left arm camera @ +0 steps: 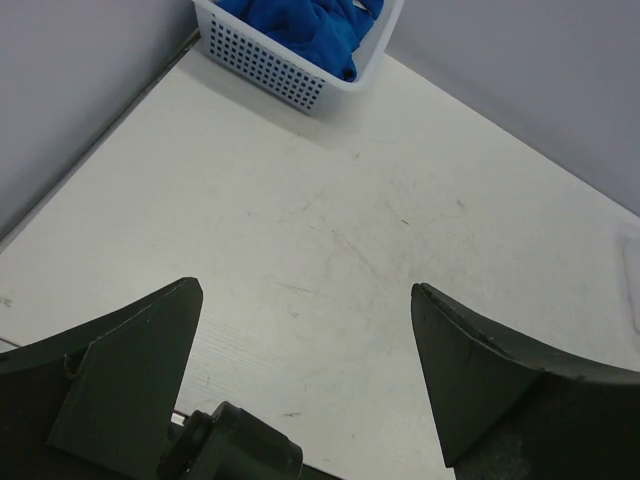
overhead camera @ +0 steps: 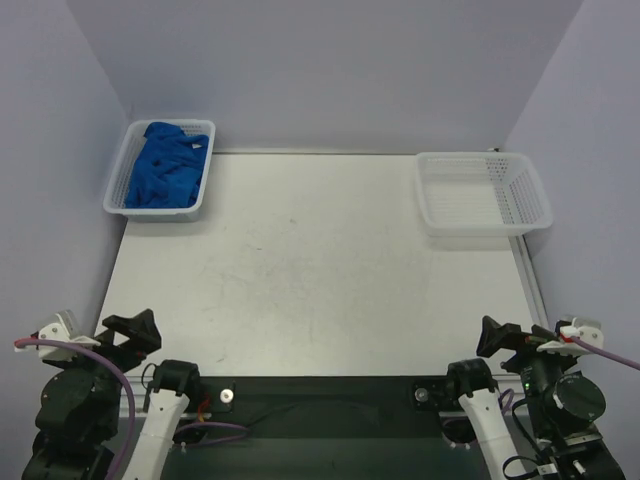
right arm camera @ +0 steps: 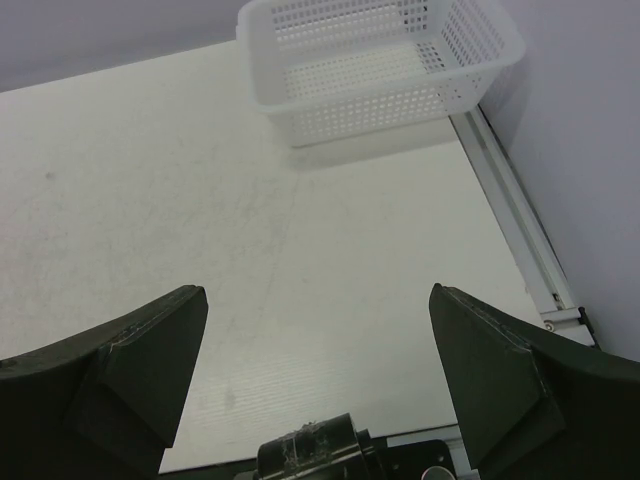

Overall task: Fold and stack the towels
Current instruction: Grab crumpled towel

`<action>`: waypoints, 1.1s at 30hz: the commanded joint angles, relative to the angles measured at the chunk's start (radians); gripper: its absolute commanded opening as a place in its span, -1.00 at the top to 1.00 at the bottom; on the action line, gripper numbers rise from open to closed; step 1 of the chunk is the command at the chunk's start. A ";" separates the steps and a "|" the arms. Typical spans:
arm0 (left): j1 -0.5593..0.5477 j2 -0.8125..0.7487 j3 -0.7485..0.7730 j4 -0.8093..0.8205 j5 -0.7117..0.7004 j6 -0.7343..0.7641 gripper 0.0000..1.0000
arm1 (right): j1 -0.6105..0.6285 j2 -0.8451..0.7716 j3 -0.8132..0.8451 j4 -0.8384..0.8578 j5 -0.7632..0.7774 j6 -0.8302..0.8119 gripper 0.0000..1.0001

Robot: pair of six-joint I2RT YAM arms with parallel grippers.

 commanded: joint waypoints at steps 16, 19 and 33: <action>-0.005 0.225 -0.009 0.082 0.057 -0.120 -0.95 | 0.095 -0.013 0.020 0.005 0.039 0.045 -1.00; -0.005 0.328 -0.006 0.121 0.083 -0.139 -0.95 | 0.110 -0.008 0.024 0.005 0.032 0.047 -1.00; 0.123 1.029 0.175 0.499 0.134 -0.017 -0.88 | 0.118 0.258 0.142 0.005 -0.097 0.045 -1.00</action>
